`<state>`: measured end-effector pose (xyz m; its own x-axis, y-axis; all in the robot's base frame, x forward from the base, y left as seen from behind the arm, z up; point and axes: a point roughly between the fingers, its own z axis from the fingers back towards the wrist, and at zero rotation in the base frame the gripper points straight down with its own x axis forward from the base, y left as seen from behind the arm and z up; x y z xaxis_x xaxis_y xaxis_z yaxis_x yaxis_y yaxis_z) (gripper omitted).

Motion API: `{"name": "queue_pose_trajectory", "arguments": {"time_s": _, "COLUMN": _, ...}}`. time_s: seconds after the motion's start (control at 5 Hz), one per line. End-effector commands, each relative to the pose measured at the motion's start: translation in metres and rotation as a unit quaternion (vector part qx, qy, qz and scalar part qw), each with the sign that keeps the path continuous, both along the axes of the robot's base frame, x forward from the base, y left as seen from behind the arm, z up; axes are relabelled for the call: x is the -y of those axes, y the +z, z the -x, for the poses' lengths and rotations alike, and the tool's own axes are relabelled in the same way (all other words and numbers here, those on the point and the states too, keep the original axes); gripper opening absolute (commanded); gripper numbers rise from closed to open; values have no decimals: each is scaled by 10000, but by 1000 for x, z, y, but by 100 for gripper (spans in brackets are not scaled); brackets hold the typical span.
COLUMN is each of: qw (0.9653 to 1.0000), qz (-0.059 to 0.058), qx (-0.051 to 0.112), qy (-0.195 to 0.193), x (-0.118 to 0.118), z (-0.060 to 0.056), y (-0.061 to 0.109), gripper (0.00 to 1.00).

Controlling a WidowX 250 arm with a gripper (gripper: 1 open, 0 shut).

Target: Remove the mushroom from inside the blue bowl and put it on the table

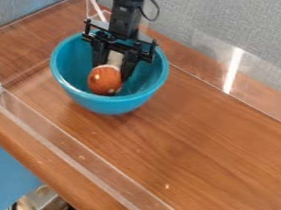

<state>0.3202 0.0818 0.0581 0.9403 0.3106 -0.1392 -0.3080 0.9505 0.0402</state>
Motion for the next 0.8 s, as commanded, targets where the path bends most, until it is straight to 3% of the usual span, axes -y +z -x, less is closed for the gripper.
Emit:
{"name": "queue_pose_trajectory", "arguments": {"time_s": 0.0, "qw": 9989, "qz": -123, "qx": 456, "qy": -3, "x": -1, "z": -4, "y": 30, "gripper": 0}}
{"name": "queue_pose_trajectory", "arguments": {"time_s": 0.6, "qw": 9984, "qz": -163, "qx": 535, "qy": 13, "x": 1, "z": -4, "y": 34, "gripper": 0}}
